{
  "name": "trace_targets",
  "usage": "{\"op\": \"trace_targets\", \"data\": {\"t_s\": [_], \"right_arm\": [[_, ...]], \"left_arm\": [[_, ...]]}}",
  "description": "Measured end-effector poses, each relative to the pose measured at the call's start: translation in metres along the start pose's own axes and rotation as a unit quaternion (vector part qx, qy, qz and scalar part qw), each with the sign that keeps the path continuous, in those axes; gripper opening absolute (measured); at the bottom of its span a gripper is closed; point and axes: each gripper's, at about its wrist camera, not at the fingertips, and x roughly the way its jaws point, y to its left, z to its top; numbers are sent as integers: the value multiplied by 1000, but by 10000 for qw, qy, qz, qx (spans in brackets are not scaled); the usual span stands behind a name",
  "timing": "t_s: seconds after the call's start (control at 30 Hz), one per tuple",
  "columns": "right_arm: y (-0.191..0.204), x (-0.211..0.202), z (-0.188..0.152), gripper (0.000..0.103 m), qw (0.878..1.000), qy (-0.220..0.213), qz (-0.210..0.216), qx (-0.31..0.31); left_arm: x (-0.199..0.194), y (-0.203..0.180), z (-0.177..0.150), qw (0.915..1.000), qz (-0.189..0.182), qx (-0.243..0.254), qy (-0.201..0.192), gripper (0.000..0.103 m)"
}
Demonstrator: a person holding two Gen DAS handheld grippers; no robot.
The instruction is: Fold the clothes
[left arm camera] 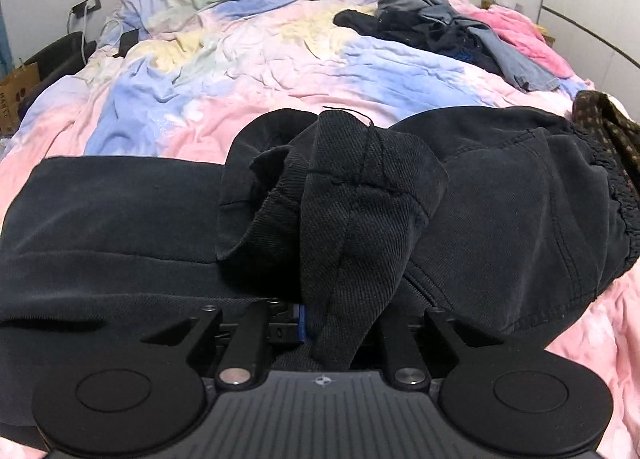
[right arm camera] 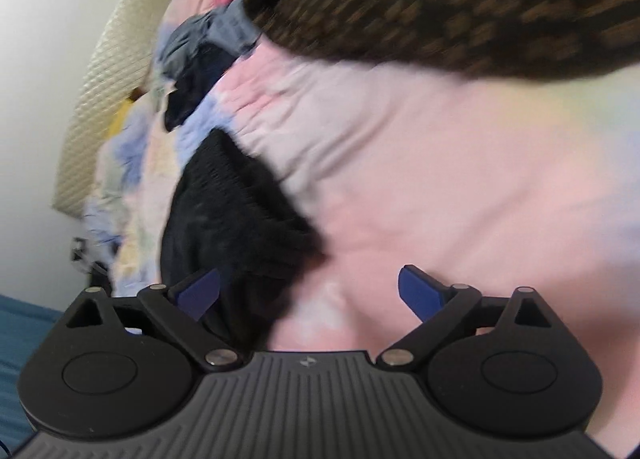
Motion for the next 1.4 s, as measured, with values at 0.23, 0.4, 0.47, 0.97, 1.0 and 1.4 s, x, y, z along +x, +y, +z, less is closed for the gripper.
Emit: {"op": "trace_targets", "data": {"t_s": [0.23, 0.4, 0.47, 0.97, 1.0, 1.4], "right_arm": [[20, 85, 5, 103, 9986, 241, 241, 400], [36, 109, 18, 103, 9991, 129, 86, 391], [37, 113, 19, 103, 9988, 99, 54, 466], [62, 79, 16, 38, 9993, -141, -328, 55], [71, 75, 16, 38, 9993, -171, -314, -108], [215, 24, -20, 36, 9736, -686, -93, -2174]], "left_arm": [[-24, -19, -14, 9999, -42, -111, -6, 25], [-22, -20, -17, 9998, -12, -184, -30, 29], [-22, -18, -16, 9996, -55, -263, -3, 32], [-22, -17, -4, 9980, -359, -155, 494, 64], [-25, -14, -3, 9975, -422, -215, 518, 65], [-125, 71, -19, 9928, -794, -898, -72, 81]]}}
